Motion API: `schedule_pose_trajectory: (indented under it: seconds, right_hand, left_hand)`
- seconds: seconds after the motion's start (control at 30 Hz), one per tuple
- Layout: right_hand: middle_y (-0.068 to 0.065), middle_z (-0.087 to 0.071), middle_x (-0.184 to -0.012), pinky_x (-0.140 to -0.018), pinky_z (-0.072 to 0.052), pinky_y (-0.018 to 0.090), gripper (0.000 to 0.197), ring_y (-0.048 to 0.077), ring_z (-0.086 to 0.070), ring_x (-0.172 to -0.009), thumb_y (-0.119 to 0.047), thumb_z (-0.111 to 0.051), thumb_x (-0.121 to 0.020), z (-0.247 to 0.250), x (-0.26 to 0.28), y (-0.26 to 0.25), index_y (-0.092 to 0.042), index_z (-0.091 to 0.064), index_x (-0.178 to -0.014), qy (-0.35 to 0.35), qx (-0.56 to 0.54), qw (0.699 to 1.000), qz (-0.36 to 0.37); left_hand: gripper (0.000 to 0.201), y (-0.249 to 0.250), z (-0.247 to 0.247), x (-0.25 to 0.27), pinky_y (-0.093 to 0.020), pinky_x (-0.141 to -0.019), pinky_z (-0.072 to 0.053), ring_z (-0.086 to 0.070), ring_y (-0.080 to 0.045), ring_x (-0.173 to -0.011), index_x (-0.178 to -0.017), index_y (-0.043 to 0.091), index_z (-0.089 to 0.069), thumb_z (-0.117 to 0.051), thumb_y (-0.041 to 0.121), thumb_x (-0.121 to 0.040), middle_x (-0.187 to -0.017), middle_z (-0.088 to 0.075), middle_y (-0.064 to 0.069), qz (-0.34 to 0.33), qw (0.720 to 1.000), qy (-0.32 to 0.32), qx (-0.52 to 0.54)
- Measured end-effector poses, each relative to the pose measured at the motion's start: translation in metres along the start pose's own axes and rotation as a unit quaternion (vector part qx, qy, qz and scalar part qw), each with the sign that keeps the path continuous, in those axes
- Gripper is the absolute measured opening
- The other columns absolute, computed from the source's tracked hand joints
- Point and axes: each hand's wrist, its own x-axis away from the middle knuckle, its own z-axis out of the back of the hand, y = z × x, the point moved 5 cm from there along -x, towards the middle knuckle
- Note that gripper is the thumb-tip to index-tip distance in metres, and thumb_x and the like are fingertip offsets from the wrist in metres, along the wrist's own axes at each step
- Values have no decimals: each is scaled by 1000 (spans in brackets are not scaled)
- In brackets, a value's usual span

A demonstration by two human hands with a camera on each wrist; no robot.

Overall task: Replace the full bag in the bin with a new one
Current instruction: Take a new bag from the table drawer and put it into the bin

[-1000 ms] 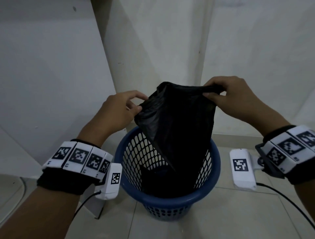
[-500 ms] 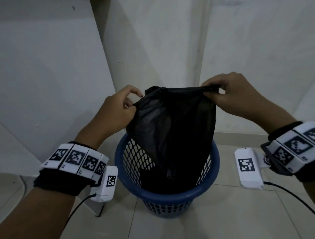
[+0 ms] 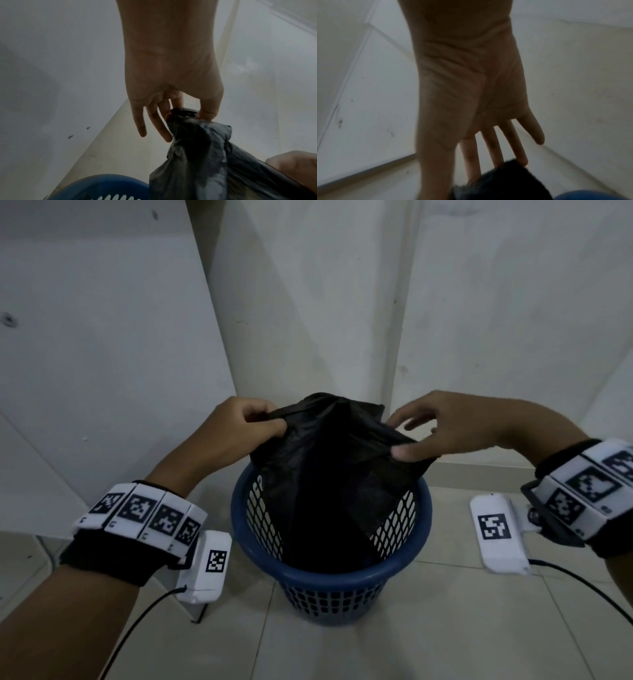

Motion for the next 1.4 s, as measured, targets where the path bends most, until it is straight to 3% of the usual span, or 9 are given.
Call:
schedule_pose_trajectory:
  seconds: [0.27, 0.5, 0.6, 0.73, 0.87, 1.1, 1.2, 1.3, 1.4]
  right_hand:
    - [-2, -73, -81, -76, -57, 32, 27, 21, -71, -81, -3, -82, -75, -19, -14, -20, -22, -65, -84, -26, -26, 996, 78]
    - [-24, -61, -79, -84, -57, 36, 37, 9, -65, -87, -1, -75, -74, -57, -29, -15, -35, -65, -66, -88, 127, 987, 49]
    - [-9, -67, -85, -87, -55, 42, 38, 17, -64, -90, 1, -72, -73, -56, -31, -14, -33, -62, -62, -81, 151, 984, 54]
    - [3, -68, -93, -85, -57, 42, 17, 22, -66, -87, -14, -69, -89, -27, -34, -26, -22, -53, -90, 168, -106, 973, 114]
    - [-1, -72, -111, -92, -57, 39, 42, 13, -71, -98, -59, -47, -95, -44, -45, -35, -29, -52, -125, 129, -323, 937, 18]
    - [13, -75, -96, -64, -59, 31, 29, 21, -71, -75, 0, -67, -91, -40, -54, -29, -9, -59, -117, 214, -500, 838, 43]
    - [13, -72, -83, -49, -51, 29, 25, 21, -64, -60, 3, -62, -93, -32, -51, -19, -15, -48, -102, 268, -490, 828, 47]
    - [6, -67, -79, -64, -51, 31, 27, 16, -63, -70, 6, -57, -93, -21, -49, -8, -17, -60, -79, 324, -398, 856, 60]
    - [-1, -71, -101, -65, -56, 23, 24, 12, -69, -85, -4, -58, -95, -9, -42, -7, -21, -74, -92, 334, -318, 887, 33]
  left_hand:
    - [13, 7, -12, 3, -19, -79, -56, -72, -4, -82, -88, 18, -76, -83, 23, -78, -86, -77, 9, -41, 999, 1, 34]
    - [28, 5, 4, 0, -19, -80, -58, -72, -8, -88, -108, 8, -73, -80, 13, -81, -101, -77, 0, -13, 977, 108, 182]
    - [31, 7, 11, -3, -19, -84, -57, -70, -8, -90, -109, 10, -71, -82, 8, -79, -105, -74, 0, -23, 980, 119, 155]
    - [34, 13, 7, -3, -13, -81, -54, -68, -3, -86, -103, 22, -69, -82, 2, -78, -100, -71, 7, -39, 990, 78, 109]
    - [40, 27, -14, 1, -12, -85, -50, -68, -1, -98, -113, 19, -70, -81, 1, -79, -107, -73, 7, -90, 994, -13, 55]
    - [24, 31, -48, 8, -23, -97, -52, -69, -8, -106, -114, 19, -75, -70, 26, -92, -108, -76, 3, -37, 985, -119, 122]
    - [24, 17, -42, 0, -26, -97, -53, -71, -4, -100, -110, 18, -77, -68, 32, -93, -105, -77, 5, 3, 993, -17, 114]
    - [26, 4, -28, -3, -18, -84, -57, -72, -1, -84, -103, 15, -79, -83, 27, -80, -94, -77, 6, 7, 990, 113, 82]
    - [25, -4, -14, -3, -18, -77, -59, -71, 3, -73, -96, 17, -80, -88, 17, -72, -83, -76, 8, -21, 981, 185, 46]
